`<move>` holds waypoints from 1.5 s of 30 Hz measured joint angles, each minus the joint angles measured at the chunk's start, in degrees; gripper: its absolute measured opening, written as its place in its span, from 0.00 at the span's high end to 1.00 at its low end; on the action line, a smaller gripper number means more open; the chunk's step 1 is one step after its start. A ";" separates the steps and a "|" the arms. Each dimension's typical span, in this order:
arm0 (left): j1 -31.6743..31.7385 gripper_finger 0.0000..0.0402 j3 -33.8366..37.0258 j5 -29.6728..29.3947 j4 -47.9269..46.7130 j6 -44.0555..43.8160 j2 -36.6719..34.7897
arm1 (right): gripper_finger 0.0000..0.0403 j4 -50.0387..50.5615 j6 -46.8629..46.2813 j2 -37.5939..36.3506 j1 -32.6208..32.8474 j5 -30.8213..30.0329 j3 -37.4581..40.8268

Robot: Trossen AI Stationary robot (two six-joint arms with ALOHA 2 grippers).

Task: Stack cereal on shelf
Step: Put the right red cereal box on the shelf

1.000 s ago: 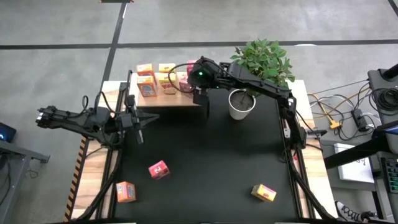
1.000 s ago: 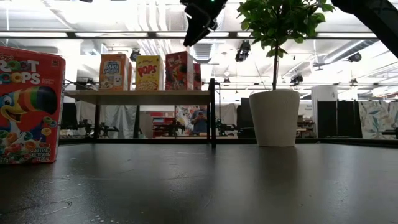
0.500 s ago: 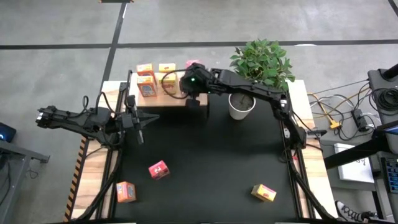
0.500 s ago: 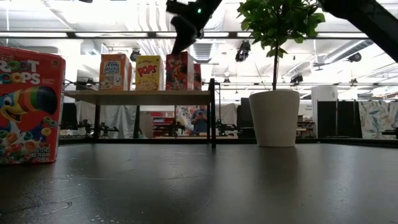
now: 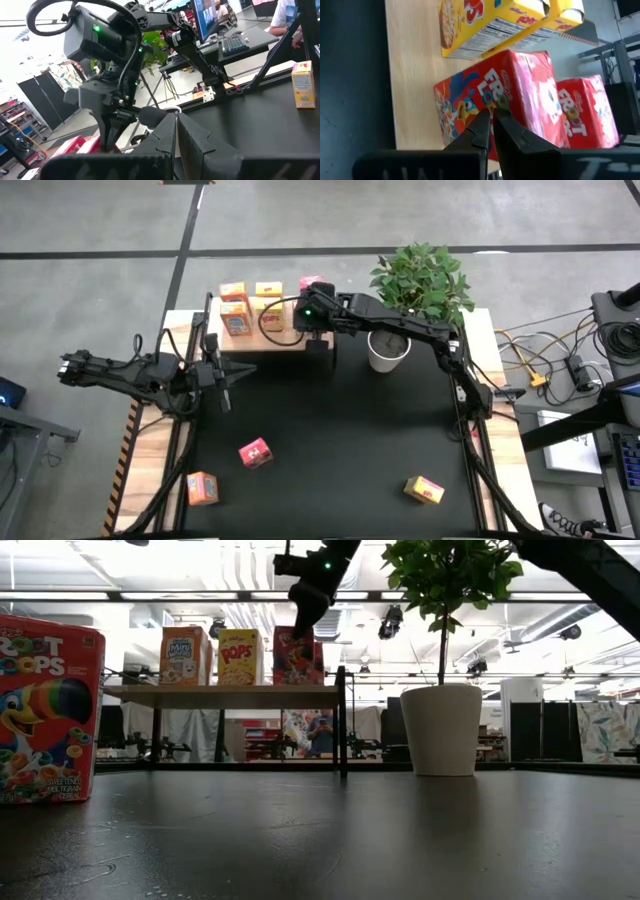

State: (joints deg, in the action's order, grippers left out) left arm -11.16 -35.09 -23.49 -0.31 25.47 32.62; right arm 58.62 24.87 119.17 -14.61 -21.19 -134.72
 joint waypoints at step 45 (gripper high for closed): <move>0.00 1.00 0.00 0.00 -0.74 0.61 -0.01 | 0.97 -11.72 -3.57 -2.27 -4.15 4.57 5.03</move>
State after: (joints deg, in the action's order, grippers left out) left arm -11.16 -35.09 -23.49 -1.05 26.09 32.61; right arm 46.89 21.30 116.89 -18.76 -16.62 -129.69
